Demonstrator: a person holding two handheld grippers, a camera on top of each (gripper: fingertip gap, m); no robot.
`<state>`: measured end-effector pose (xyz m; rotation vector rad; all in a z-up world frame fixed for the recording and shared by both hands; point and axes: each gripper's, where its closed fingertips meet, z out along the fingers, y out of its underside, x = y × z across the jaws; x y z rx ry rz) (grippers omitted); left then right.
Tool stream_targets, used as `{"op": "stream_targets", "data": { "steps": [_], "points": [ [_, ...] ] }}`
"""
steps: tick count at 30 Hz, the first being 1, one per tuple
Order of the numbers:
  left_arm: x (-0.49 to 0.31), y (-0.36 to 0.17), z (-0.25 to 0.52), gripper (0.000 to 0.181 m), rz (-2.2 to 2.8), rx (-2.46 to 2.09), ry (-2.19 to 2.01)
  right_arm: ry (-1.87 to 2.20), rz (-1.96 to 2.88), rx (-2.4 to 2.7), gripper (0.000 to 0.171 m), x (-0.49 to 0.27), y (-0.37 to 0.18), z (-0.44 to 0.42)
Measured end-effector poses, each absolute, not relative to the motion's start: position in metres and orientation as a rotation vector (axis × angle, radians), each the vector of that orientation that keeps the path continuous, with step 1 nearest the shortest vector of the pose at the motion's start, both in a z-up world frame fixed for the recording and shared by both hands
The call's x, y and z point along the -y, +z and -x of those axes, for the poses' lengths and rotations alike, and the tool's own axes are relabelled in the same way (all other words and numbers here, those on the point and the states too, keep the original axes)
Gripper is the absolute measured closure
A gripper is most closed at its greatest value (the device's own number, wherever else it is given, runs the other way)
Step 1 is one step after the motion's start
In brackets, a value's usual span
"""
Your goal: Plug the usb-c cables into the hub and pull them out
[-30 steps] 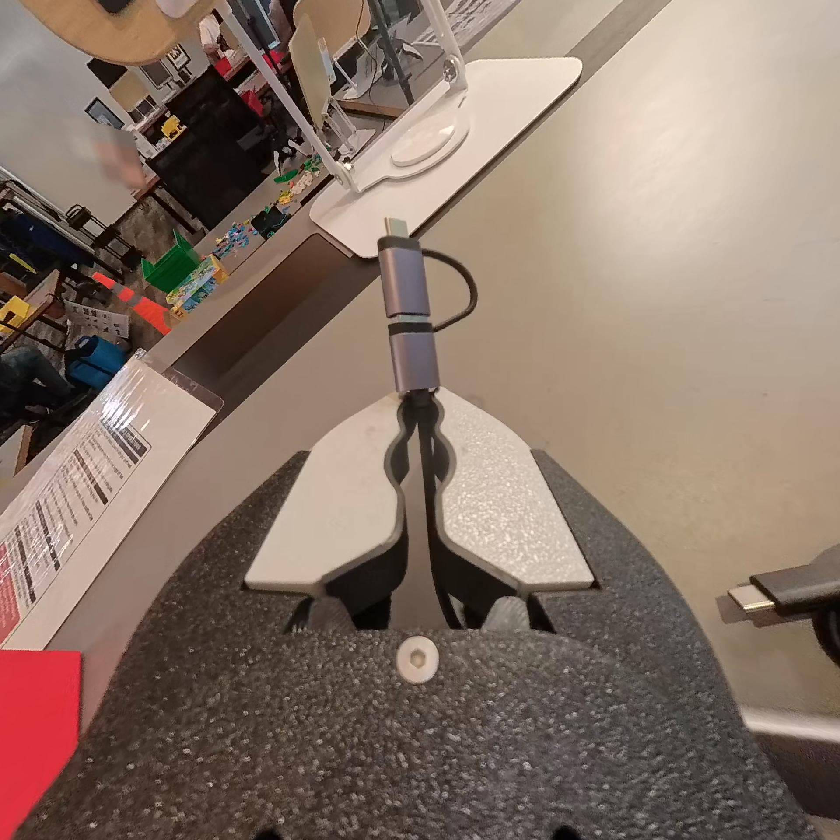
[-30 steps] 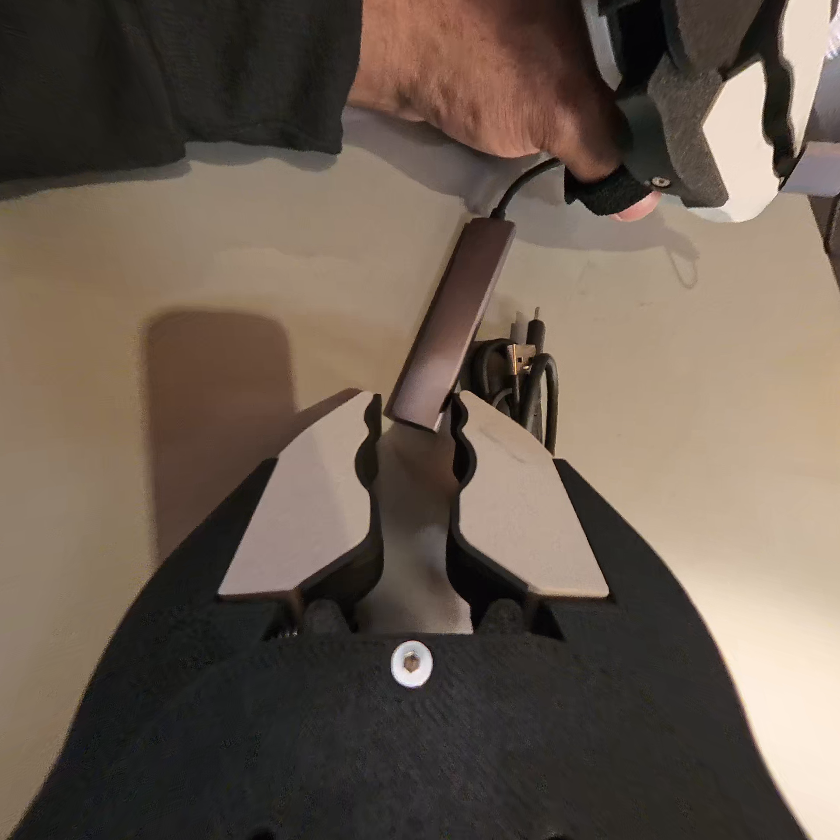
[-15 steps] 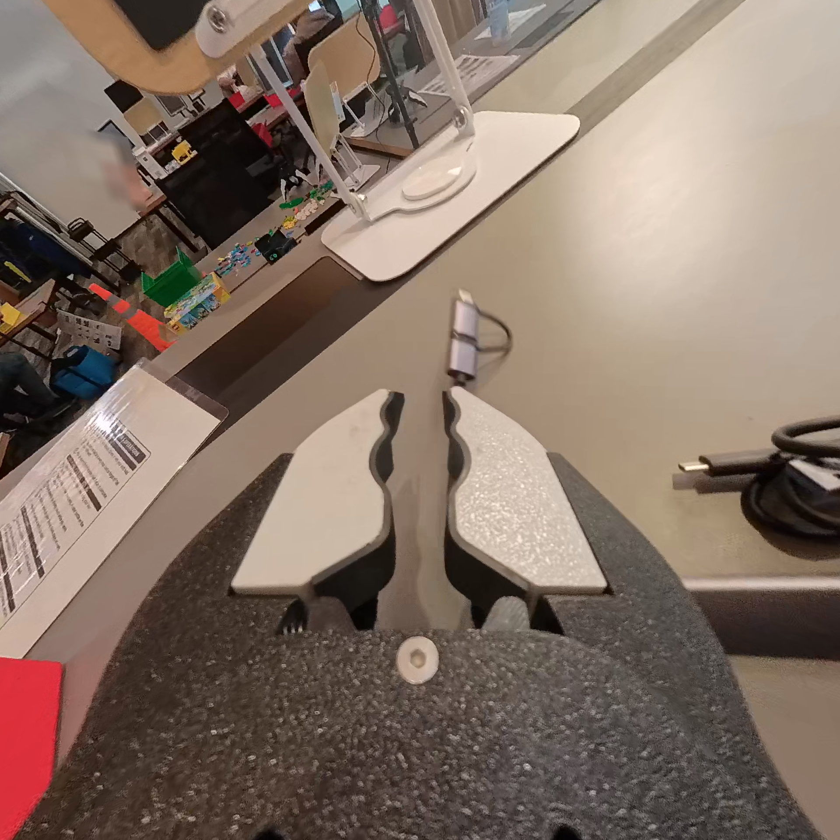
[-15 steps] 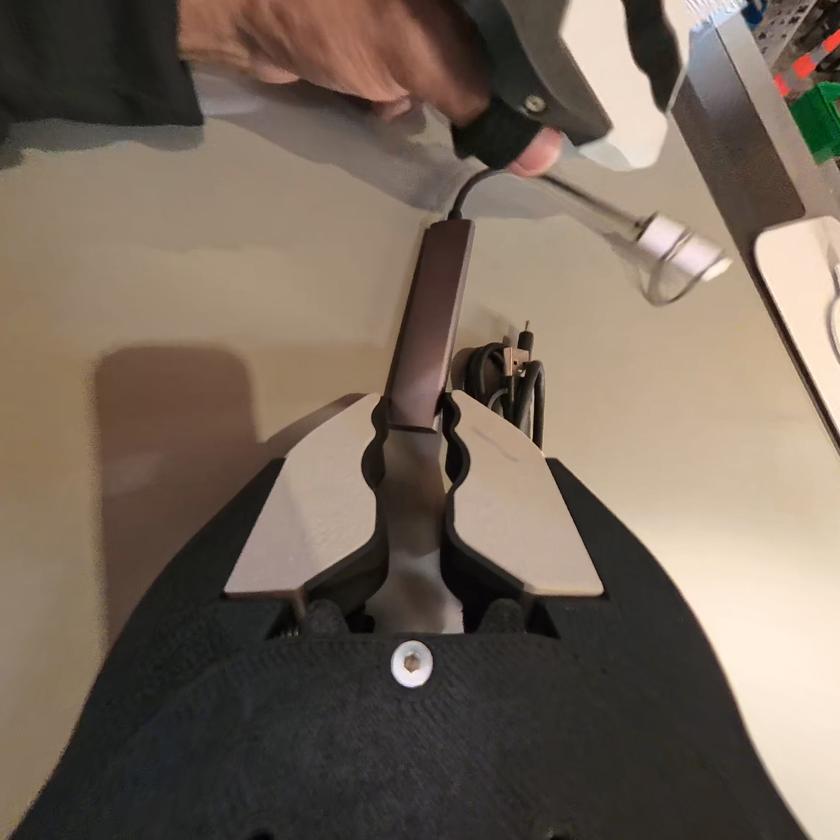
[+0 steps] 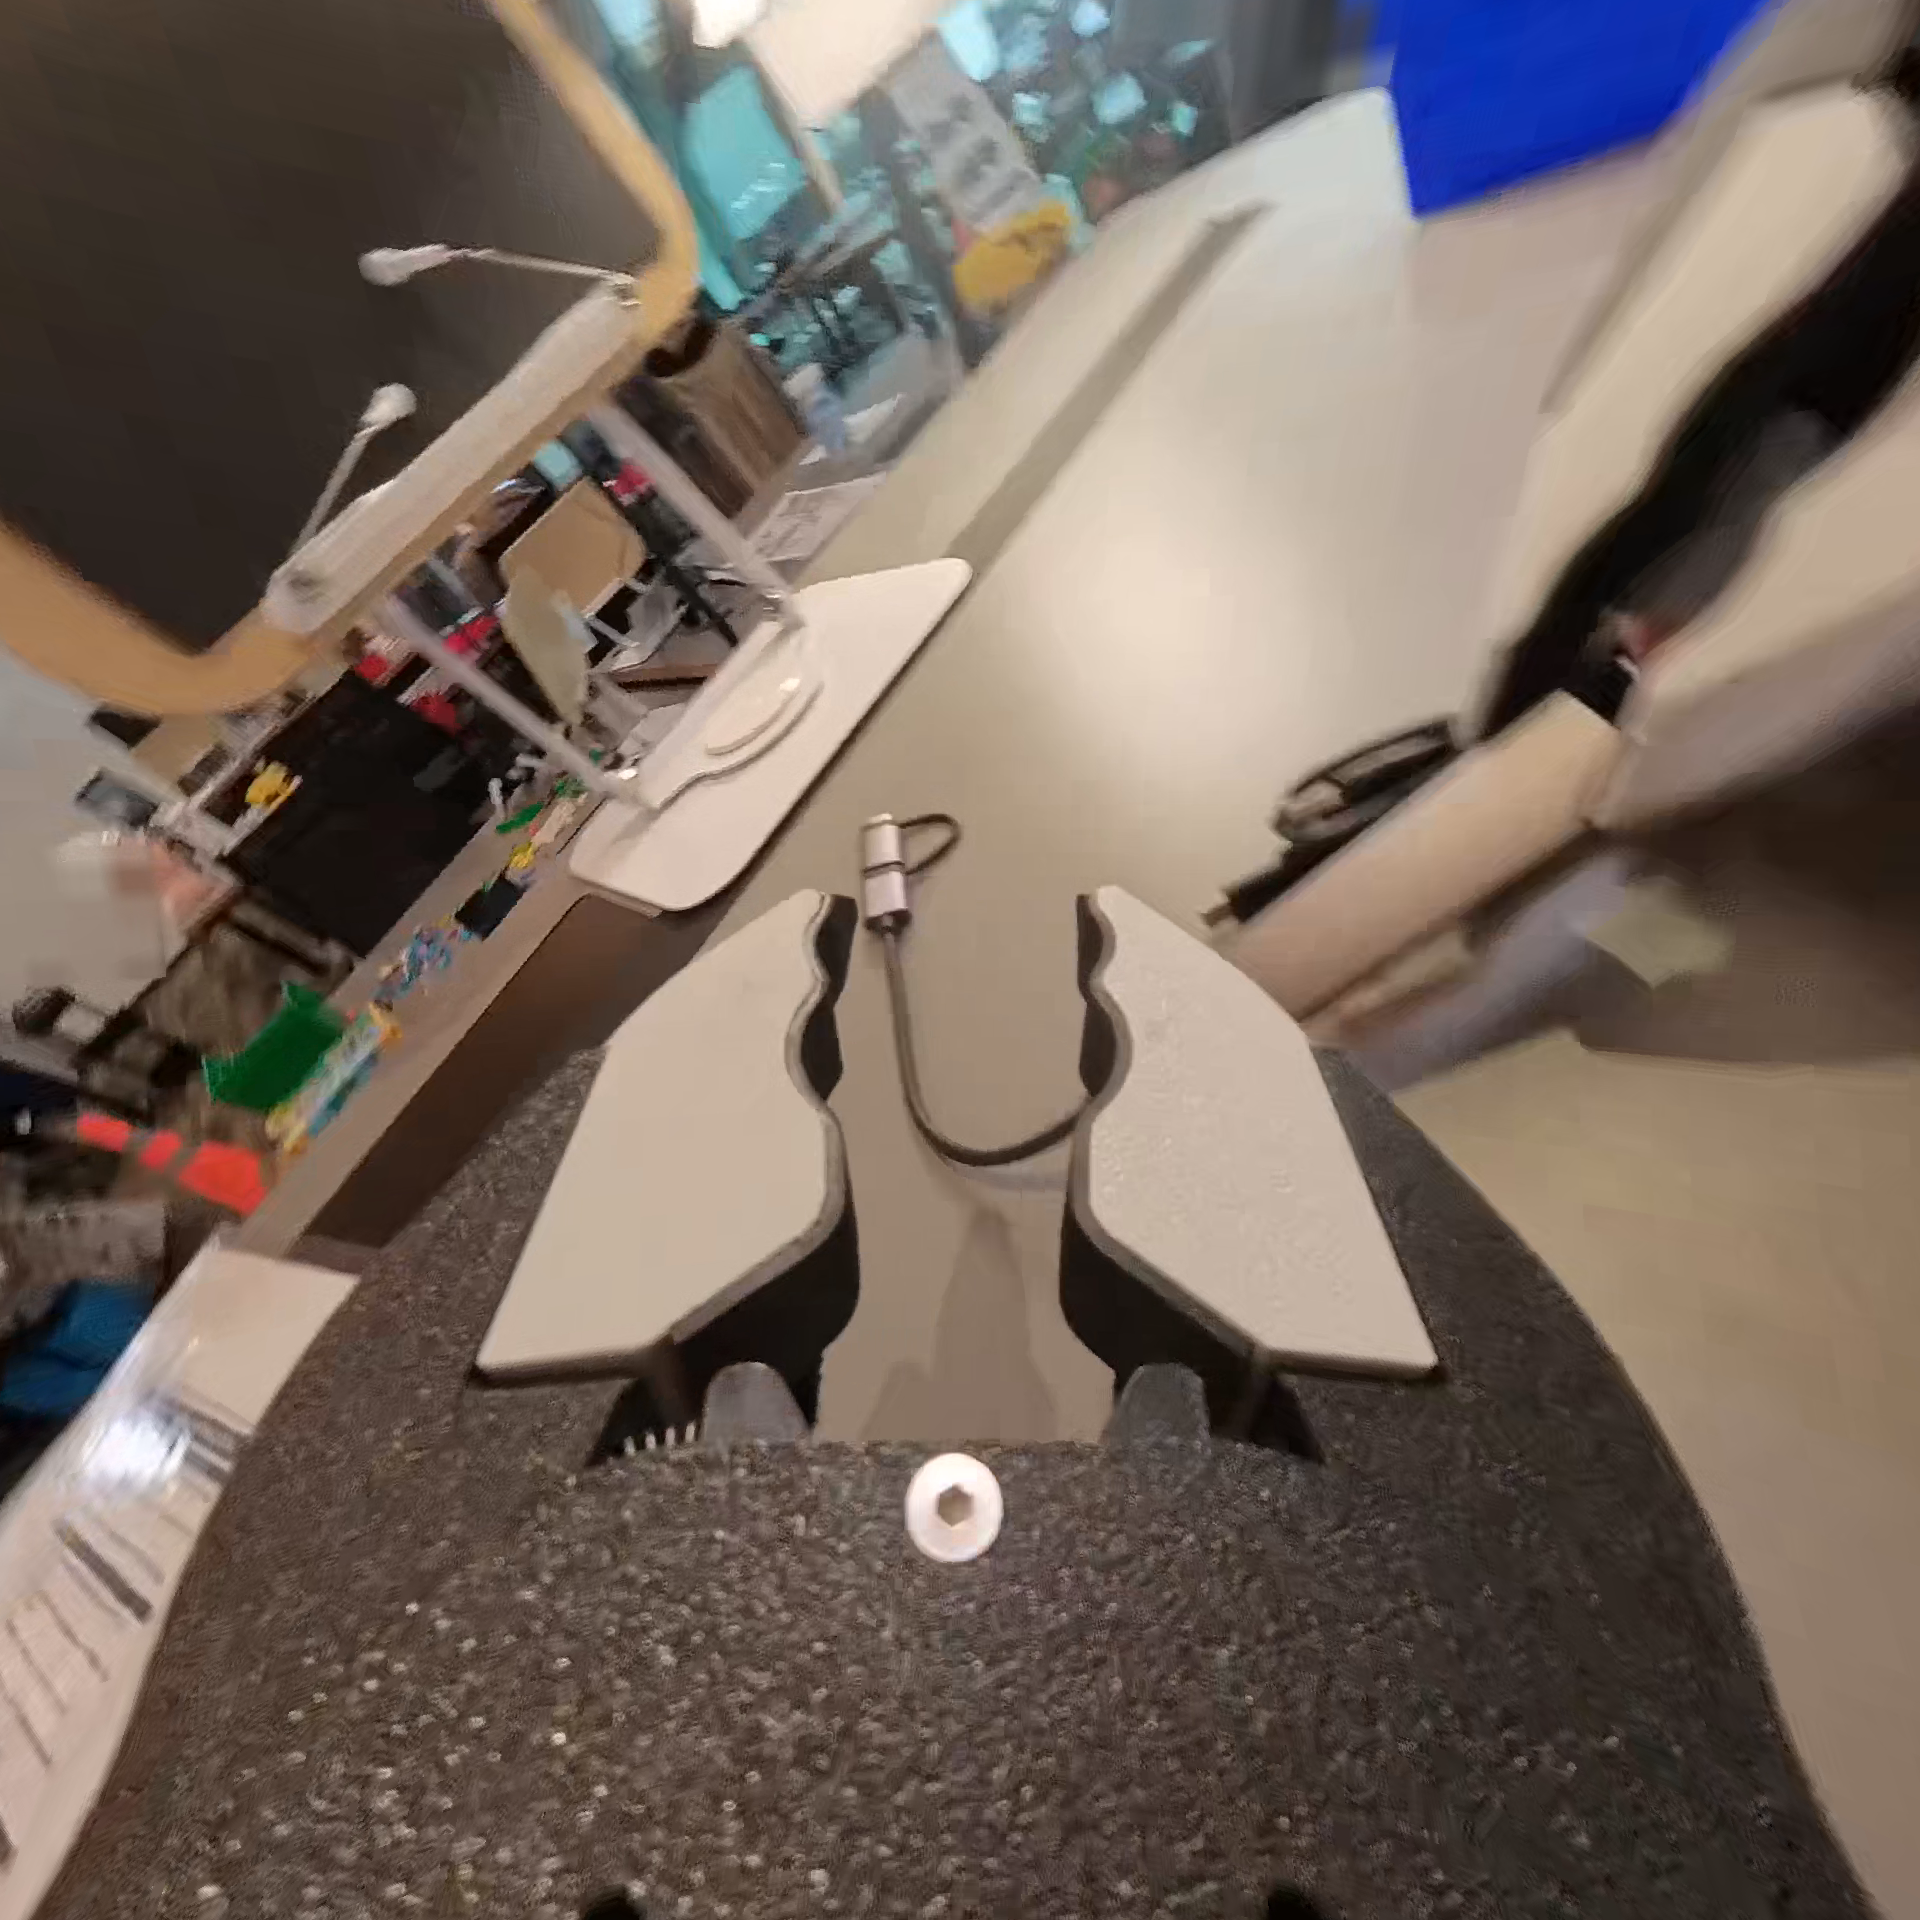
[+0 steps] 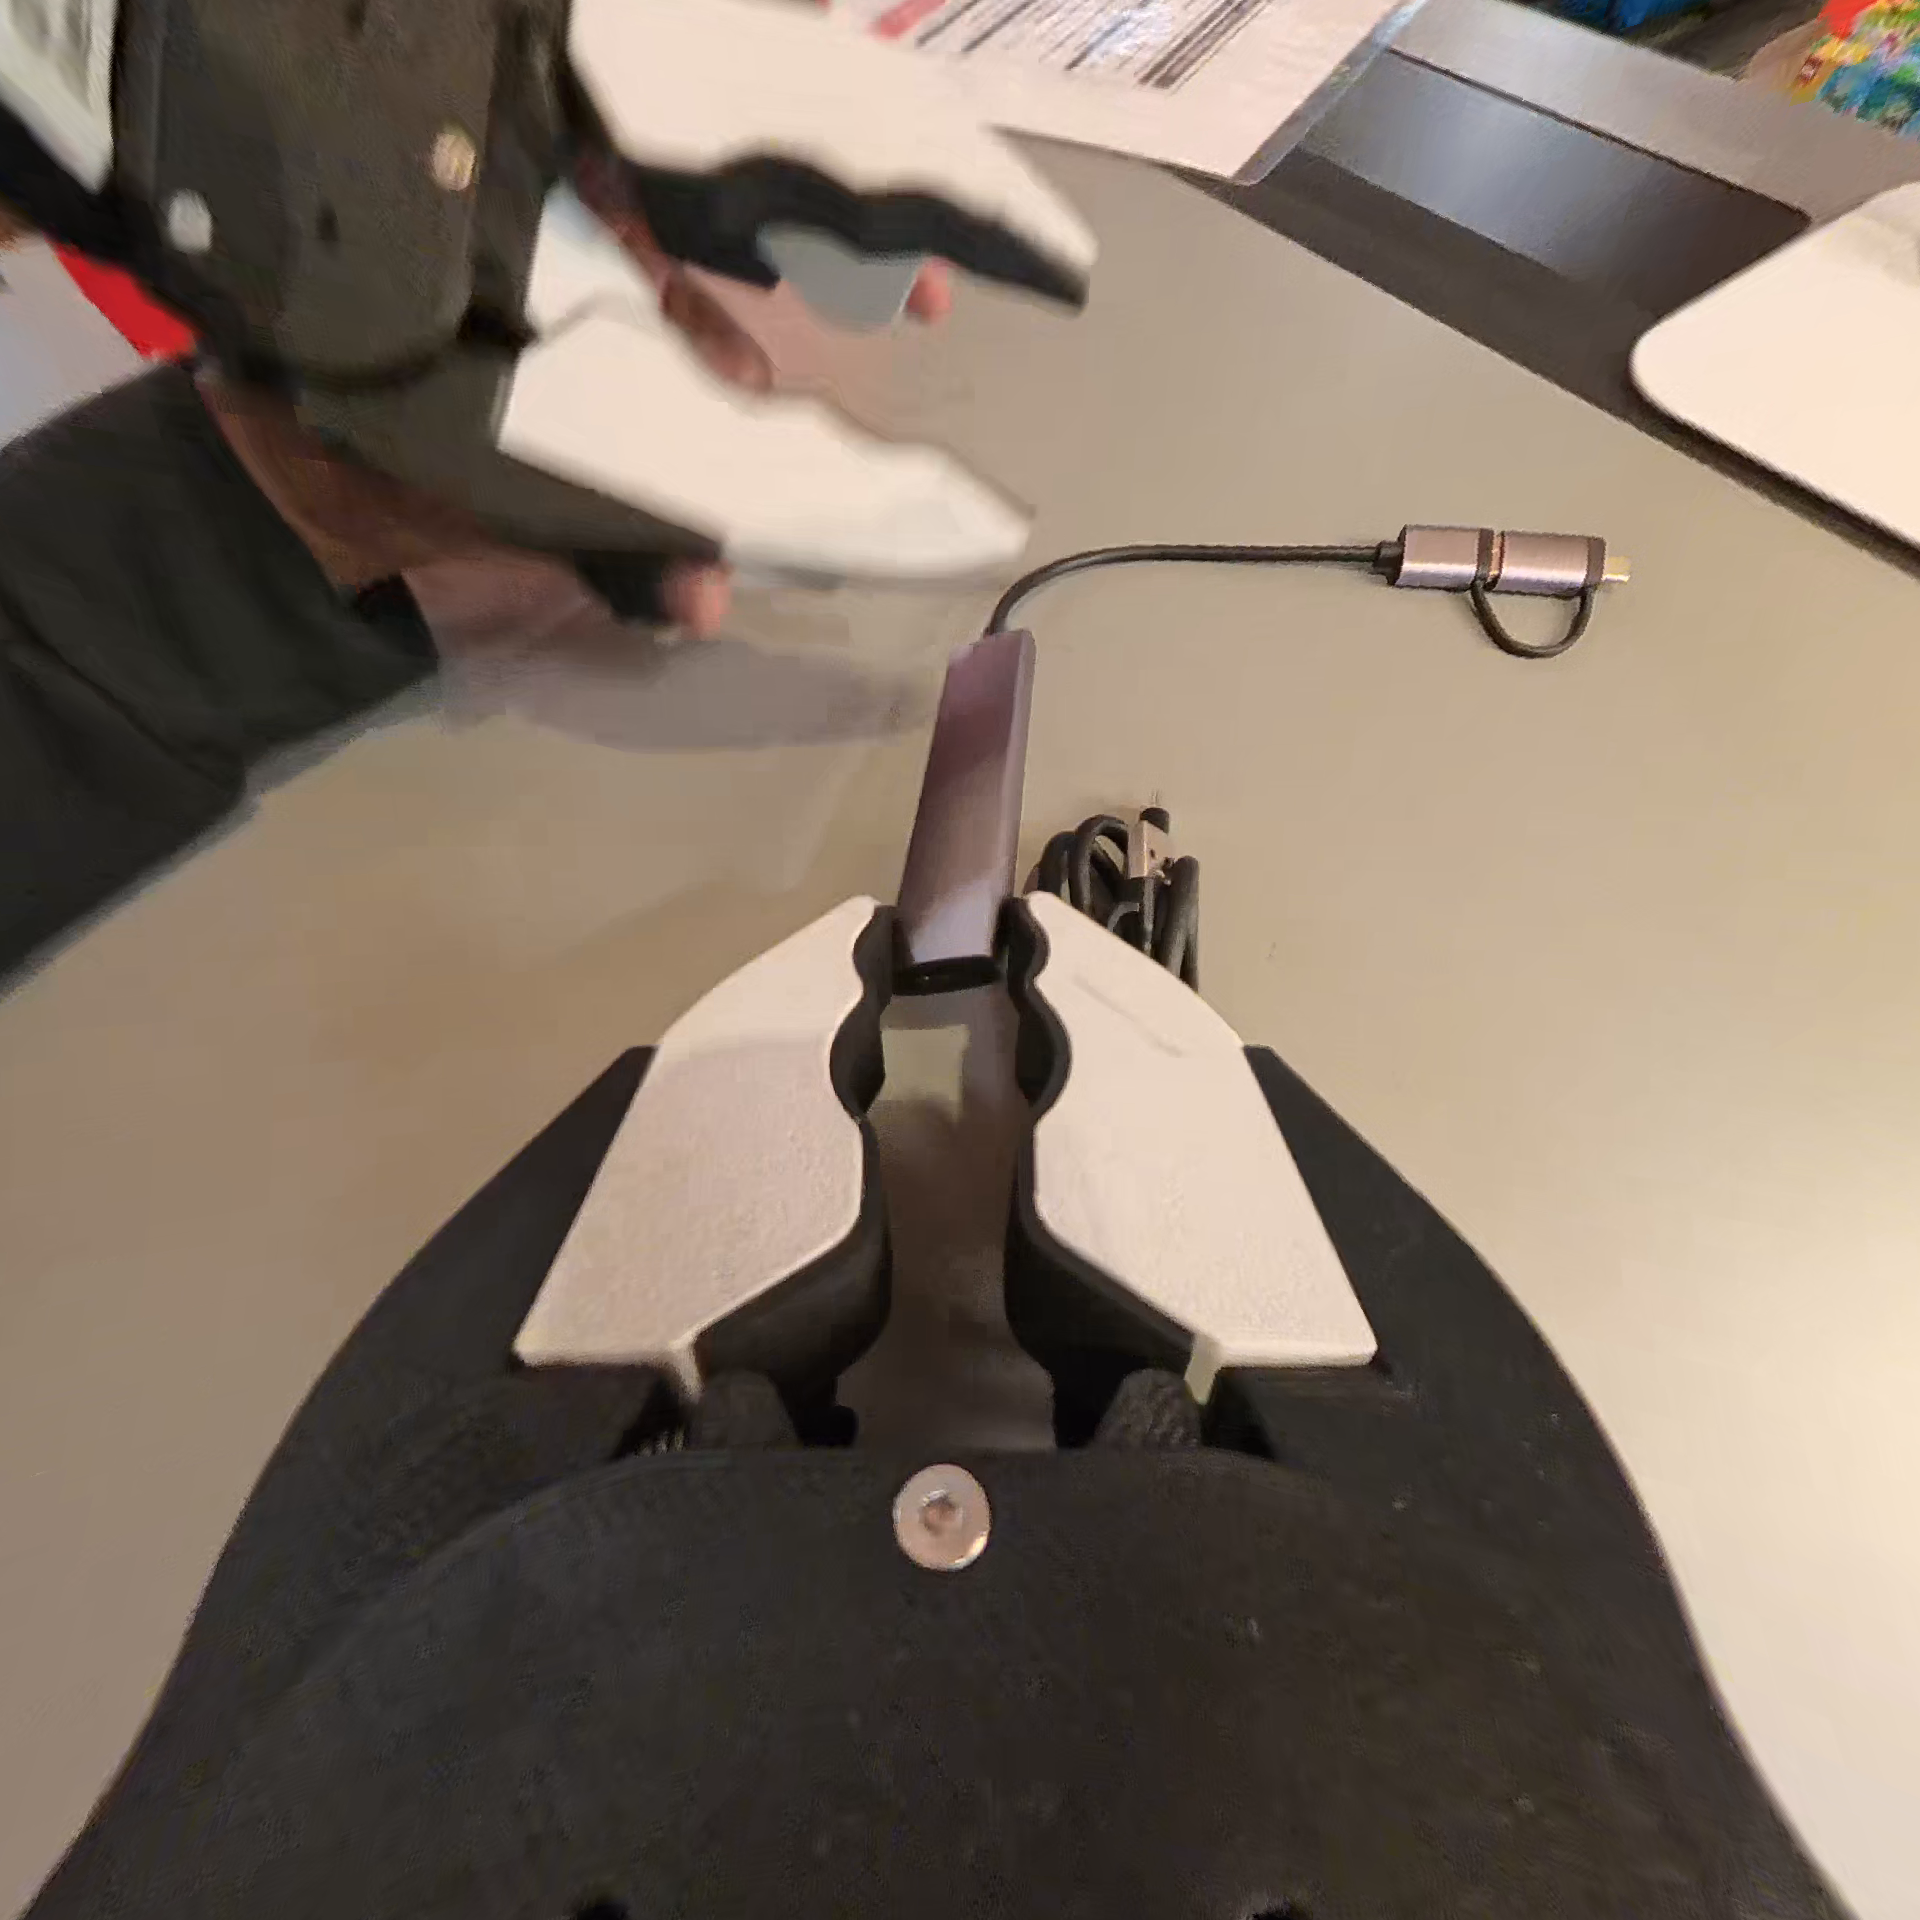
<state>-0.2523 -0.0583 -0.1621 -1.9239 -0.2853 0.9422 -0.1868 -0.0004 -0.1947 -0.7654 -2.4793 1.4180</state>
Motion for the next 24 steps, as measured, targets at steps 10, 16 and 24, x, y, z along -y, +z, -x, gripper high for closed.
{"op": "stream_targets", "data": {
  "steps": [10, 16, 24],
  "points": [
    [0.019, -0.206, 0.220, 0.125, 2.173, 0.002, 0.924, 1.568, 0.945, 2.409, 0.171, -0.020, -0.186, 0.206],
    [0.020, -0.207, 0.224, 0.133, 2.154, 0.071, 0.867, 1.397, 0.599, 2.409, 0.167, -0.012, -0.175, 0.191],
    [0.020, -0.208, 0.225, 0.137, 2.161, 0.077, 0.871, 1.074, 0.575, 2.547, 0.145, -0.018, -0.215, 0.190]
  ]
}}
